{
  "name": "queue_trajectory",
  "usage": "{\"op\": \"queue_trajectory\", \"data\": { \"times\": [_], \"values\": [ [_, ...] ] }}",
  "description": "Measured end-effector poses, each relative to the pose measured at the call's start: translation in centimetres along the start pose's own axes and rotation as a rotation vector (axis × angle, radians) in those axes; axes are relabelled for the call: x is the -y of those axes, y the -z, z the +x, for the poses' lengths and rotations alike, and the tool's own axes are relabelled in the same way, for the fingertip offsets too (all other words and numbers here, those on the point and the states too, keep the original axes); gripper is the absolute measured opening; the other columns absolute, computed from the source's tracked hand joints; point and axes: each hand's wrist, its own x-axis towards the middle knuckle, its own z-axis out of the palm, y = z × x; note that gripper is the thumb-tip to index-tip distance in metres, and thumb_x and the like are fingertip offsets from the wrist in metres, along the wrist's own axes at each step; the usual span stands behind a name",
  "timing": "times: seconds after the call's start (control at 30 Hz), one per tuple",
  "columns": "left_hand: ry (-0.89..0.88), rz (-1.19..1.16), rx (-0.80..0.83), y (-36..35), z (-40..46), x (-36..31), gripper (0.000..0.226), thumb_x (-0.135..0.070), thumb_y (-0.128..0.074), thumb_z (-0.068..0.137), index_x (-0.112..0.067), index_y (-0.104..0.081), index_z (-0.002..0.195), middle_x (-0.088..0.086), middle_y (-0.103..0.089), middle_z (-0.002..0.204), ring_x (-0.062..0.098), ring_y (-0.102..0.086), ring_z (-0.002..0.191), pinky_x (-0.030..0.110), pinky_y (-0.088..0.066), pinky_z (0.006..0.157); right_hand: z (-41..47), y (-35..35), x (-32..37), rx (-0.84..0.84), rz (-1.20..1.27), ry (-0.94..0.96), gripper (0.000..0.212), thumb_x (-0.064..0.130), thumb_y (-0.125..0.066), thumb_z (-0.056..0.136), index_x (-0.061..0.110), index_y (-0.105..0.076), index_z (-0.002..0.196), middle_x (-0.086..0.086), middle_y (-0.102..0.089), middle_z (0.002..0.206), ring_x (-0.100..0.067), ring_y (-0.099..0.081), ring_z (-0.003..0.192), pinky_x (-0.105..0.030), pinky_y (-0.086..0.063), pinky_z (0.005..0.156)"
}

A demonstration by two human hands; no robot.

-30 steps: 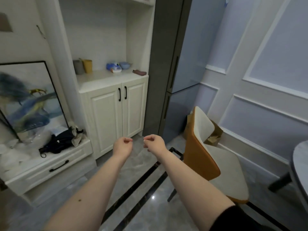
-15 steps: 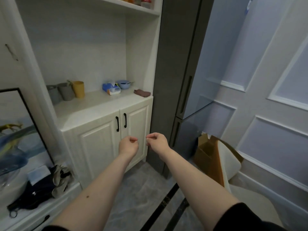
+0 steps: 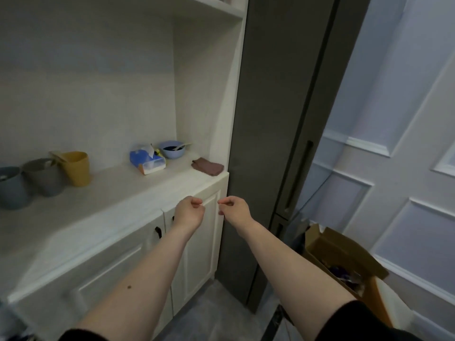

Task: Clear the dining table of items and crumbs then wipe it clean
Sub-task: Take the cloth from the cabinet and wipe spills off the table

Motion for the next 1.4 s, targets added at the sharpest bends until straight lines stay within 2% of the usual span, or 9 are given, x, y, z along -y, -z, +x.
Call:
{"op": "queue_trajectory", "data": {
  "times": [0.23, 0.37, 0.6, 0.73, 0.9, 1.03, 1.2, 1.33, 1.4],
  "values": [
    [-0.018, 0.050, 0.044, -2.0, 14.2, -1.3, 0.023, -0.002, -0.053, 0.080, -0.005, -0.062, 0.100, 0.020, -0.065, 0.104, 0.036, -0.062, 0.099, 0.047, -0.052, 0.089, 12.5, -2.1, 2.3, -0.027, 0.024, -0.037, 0.017, 0.007, -0.050, 0.088, 0.010, -0.063, 0.098, 0.001, -0.060, 0.083, -0.017, -0.060, 0.087, -0.021, -0.045, 0.068],
    [-0.044, 0.128, 0.040, -4.1, 18.9, -1.5, 0.024, -0.001, -0.052, 0.082, -0.003, -0.063, 0.104, 0.017, -0.065, 0.104, 0.034, -0.061, 0.099, 0.033, -0.048, 0.085, 18.1, -2.7, 1.7, -0.075, -0.029, -0.037, 0.023, 0.004, -0.053, 0.086, 0.006, -0.065, 0.105, -0.003, -0.060, 0.094, -0.015, -0.056, 0.089, -0.021, -0.043, 0.077],
    [-0.001, 0.171, -0.072, -5.9, 27.5, -0.8, 0.020, 0.000, -0.054, 0.082, 0.000, -0.063, 0.101, 0.018, -0.065, 0.102, 0.036, -0.061, 0.098, 0.029, -0.044, 0.079, 27.0, -2.9, -0.1, 0.038, -0.415, 0.099, 0.032, -0.002, -0.051, 0.087, 0.000, -0.062, 0.116, -0.014, -0.059, 0.124, -0.024, -0.056, 0.113, -0.019, -0.039, 0.096],
    [0.023, 0.253, -0.058, -7.1, 31.7, -1.3, 0.018, -0.004, -0.058, 0.082, 0.002, -0.063, 0.098, 0.019, -0.066, 0.106, 0.034, -0.060, 0.102, 0.027, -0.038, 0.076, 31.9, -3.8, 0.0, 0.205, -0.503, 0.169, 0.023, 0.006, -0.052, 0.090, 0.003, -0.062, 0.110, -0.016, -0.059, 0.119, -0.026, -0.057, 0.102, -0.022, -0.045, 0.079],
    [0.072, 0.383, -0.102, -8.4, 35.9, -0.4, 0.030, -0.013, -0.058, 0.080, -0.004, -0.062, 0.108, 0.024, -0.059, 0.111, 0.040, -0.059, 0.100, 0.037, -0.047, 0.087, 35.5, -4.9, -0.8, 0.353, -0.639, 0.219, 0.026, 0.010, -0.051, 0.091, -0.002, -0.062, 0.112, -0.022, -0.063, 0.111, -0.036, -0.059, 0.101, -0.040, -0.048, 0.088],
    [0.156, 0.409, -0.101, -9.0, 38.4, 0.7, 0.048, -0.017, -0.061, 0.081, -0.001, -0.049, 0.125, 0.026, -0.051, 0.123, 0.041, -0.052, 0.113, 0.039, -0.043, 0.097, 37.2, -5.0, -2.4, 0.356, -0.712, 0.300, 0.029, 0.014, -0.061, 0.085, -0.003, -0.064, 0.109, -0.021, -0.062, 0.114, -0.032, -0.058, 0.106, -0.035, -0.045, 0.091],
    [0.199, 0.382, -0.068, -10.4, 40.1, 1.5, 0.042, -0.021, -0.066, 0.079, 0.007, -0.059, 0.109, 0.027, -0.063, 0.111, 0.038, -0.061, 0.103, 0.038, -0.048, 0.086, 37.8, -5.5, -3.4, 0.285, -0.695, 0.297, 0.022, 0.005, -0.056, 0.080, -0.001, -0.066, 0.098, -0.022, -0.064, 0.103, -0.036, -0.060, 0.097, -0.040, -0.049, 0.084],
    [0.214, 0.347, -0.016, -10.8, 39.9, 2.0, 0.035, -0.021, -0.065, 0.076, 0.005, -0.066, 0.099, 0.025, -0.068, 0.100, 0.034, -0.065, 0.093, 0.035, -0.051, 0.075, 37.0, -5.6, -3.4, 0.247, -0.689, 0.295, 0.025, 0.002, -0.044, 0.090, -0.002, -0.062, 0.108, -0.019, -0.061, 0.112, -0.029, -0.057, 0.104, -0.024, -0.039, 0.086],
    [0.216, 0.313, -0.002, -10.6, 38.9, 1.6, 0.035, -0.021, -0.066, 0.075, 0.005, -0.066, 0.099, 0.023, -0.068, 0.099, 0.033, -0.065, 0.091, 0.030, -0.047, 0.068, 36.2, -5.3, -3.3, 0.196, -0.689, 0.283, 0.027, 0.002, -0.044, 0.091, 0.003, -0.063, 0.111, -0.016, -0.062, 0.110, -0.029, -0.058, 0.102, -0.028, -0.042, 0.085]
  ]
}}
